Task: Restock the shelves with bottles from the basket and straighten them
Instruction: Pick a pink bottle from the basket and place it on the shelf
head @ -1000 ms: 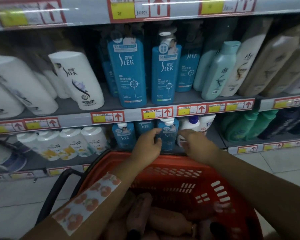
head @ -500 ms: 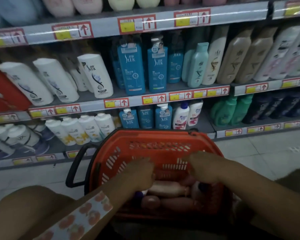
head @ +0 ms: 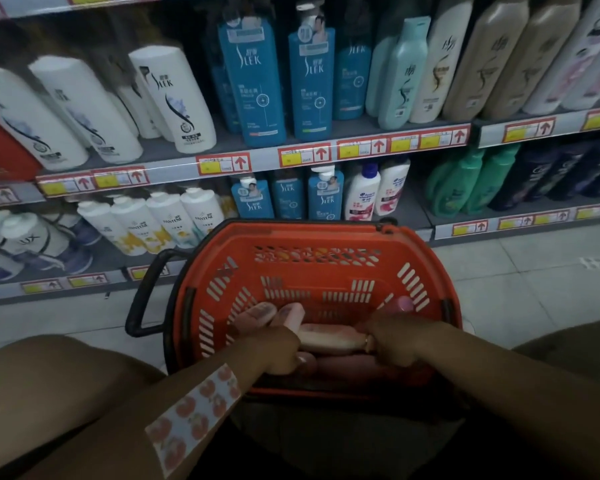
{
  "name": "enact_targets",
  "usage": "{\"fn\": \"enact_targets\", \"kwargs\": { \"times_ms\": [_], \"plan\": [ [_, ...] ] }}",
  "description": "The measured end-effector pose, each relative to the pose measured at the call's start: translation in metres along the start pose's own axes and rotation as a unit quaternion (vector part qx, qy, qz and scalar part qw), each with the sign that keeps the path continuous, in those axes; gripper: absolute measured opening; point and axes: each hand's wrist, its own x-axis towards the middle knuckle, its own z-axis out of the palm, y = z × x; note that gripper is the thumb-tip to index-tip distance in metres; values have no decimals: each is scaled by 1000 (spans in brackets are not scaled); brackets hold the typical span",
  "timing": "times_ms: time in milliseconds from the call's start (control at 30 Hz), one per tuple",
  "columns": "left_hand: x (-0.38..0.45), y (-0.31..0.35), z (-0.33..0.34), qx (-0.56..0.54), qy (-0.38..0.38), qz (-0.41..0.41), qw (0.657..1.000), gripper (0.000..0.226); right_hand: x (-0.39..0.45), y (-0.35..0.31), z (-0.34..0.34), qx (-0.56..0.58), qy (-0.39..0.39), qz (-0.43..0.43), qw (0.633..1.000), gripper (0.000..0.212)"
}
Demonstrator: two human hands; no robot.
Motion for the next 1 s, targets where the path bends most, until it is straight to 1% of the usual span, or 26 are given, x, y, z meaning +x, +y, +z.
{"fn": "enact_targets", "kwargs": {
  "times_ms": [67, 167, 233, 267, 333, 367, 400, 467, 500, 567, 600, 633, 667, 700, 733, 767, 800, 833, 900, 933, 1000],
  "plan": [
    [1, 5, 1, 17, -3, 7, 1000, 95, 2, 1, 1, 5, -14, -1, 1000, 54],
    [1, 16, -5, 88, 11, 46, 995, 59, 5, -2, 1, 21, -17, -5, 1000, 56],
    [4, 22, -12, 95, 12, 57, 994, 40, 7, -5, -1, 26, -14, -10, 1000, 57],
    [5, 25, -15, 91, 4, 61, 994, 34, 8, -5, -2, 27, -15, -11, 999, 57],
    [6, 27, -16, 89, -25, 60, 994, 30, 10, -5, -3, 29, -18, -13, 999, 56],
    [7, 27, -13, 82, -37, 54, 995, 31, 9, -4, -3, 27, -21, -14, 999, 56],
    [9, 27, -8, 72, -43, 44, 996, 36, 9, -5, -4, 24, -24, -12, 999, 56],
    [12, 25, 6, 32, -40, -6, 999, 55, 8, -6, -4, 18, -30, -11, 999, 57],
    [13, 24, 11, 4, -32, -29, 999, 60, 9, -6, -3, 16, -29, -14, 999, 58],
    [1, 26, 14, -108, 7, -90, 990, 81, 10, -6, -2, 16, -29, -17, 999, 58],
    [-1, 25, 15, -143, 32, -97, 984, 89, 10, -6, -2, 17, -30, -18, 999, 58],
    [-5, 27, 15, -167, 51, -86, 981, 91, 11, -6, -2, 17, -29, -21, 999, 58],
    [-5, 25, 16, -172, 54, -81, 980, 91, 11, -7, -1, 17, -28, -22, 999, 57],
    [-2, 25, 13, -204, 64, -89, 973, 92, 11, -7, -1, 18, -27, -24, 999, 56],
    [-1, 25, 7, -191, 51, -88, 976, 93, 11, -7, -1, 18, -24, -26, 999, 56],
    [0, 26, 2, -129, 29, -69, 989, 92, 12, -7, 0, 18, -19, -28, 999, 55],
    [-2, 30, -7, -49, 12, -40, 998, 85, 12, -6, 0, 19, -16, -29, 999, 54],
    [-3, 34, -16, 1, -1, -25, 1000, 72, 13, -6, 1, 19, -15, -31, 999, 54],
    [-9, 41, -33, 77, 13, 5, 997, 44, 12, -6, 1, 17, -10, -36, 999, 54],
    [-12, 46, -43, 109, 28, 30, 993, 33, 12, -6, 2, 19, -8, -37, 999, 55],
    [-14, 49, -60, 121, 62, 73, 988, 18, 12, -6, 2, 24, -4, -40, 999, 56]
  ]
}}
